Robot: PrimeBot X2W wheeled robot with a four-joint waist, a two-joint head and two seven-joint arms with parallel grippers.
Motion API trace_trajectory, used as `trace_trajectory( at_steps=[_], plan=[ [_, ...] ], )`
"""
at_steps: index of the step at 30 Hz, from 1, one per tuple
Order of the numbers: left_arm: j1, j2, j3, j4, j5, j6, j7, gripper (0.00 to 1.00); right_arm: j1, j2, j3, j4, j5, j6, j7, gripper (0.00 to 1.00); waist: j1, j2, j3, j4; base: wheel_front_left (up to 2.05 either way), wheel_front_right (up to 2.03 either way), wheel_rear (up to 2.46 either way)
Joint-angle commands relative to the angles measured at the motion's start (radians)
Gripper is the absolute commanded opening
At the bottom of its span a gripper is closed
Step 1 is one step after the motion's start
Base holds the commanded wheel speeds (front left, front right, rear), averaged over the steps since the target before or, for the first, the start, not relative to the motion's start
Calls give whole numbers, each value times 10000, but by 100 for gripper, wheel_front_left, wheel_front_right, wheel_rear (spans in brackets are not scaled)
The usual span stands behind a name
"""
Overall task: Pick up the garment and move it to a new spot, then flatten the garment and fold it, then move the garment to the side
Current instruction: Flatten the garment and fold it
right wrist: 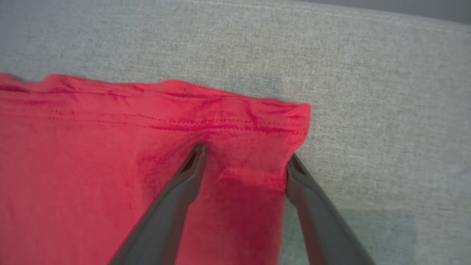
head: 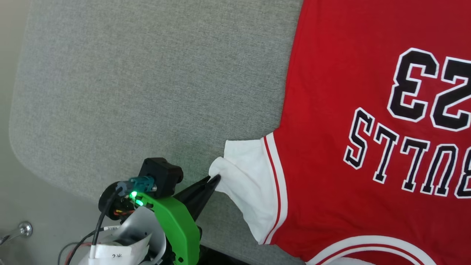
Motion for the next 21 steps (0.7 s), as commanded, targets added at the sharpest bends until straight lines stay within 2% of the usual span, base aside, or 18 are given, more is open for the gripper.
trace_trajectory(
  at_steps=[1, 5, 6, 7, 13, 18, 21],
  plan=[
    [-193, -81, -24, 46, 27, -41, -70, 0, 175, 98, 174, 248, -32, -7, 28, 100, -1, 0, 144, 187, 0, 0, 0],
    [-234, -130, -50, 153, 31, -35, -125, 0, 459, -12, 414, 360, -26, -7, 104, 100, -1, 0, 122, 247, 0, 0, 0],
    [-245, -149, -60, 167, 27, -34, -139, 0, 538, -30, 437, 393, 4, -7, 138, 33, -1, 0, 118, 259, 0, 0, 0],
    [-249, -165, -67, 175, 21, -30, -150, 0, 589, -46, 456, 398, 22, -7, 155, 0, -1, 0, 119, 260, 0, 0, 0],
    [-345, -217, -70, 249, 16, -10, -197, 0, 813, -251, 506, 324, 95, -7, 43, 0, -1, 0, 45, 242, 0, 0, 0],
    [-374, -210, -6, 369, -15, 43, -227, 0, 1215, -304, 386, 411, 230, -7, -441, 0, -1, 0, -388, 32, 0, 0, 0],
    [-310, -415, 54, 481, -431, 39, -264, 0, 1622, -304, 355, 537, 328, -7, -876, 0, -1, 0, -815, -177, 0, 0, 0]
  ],
)
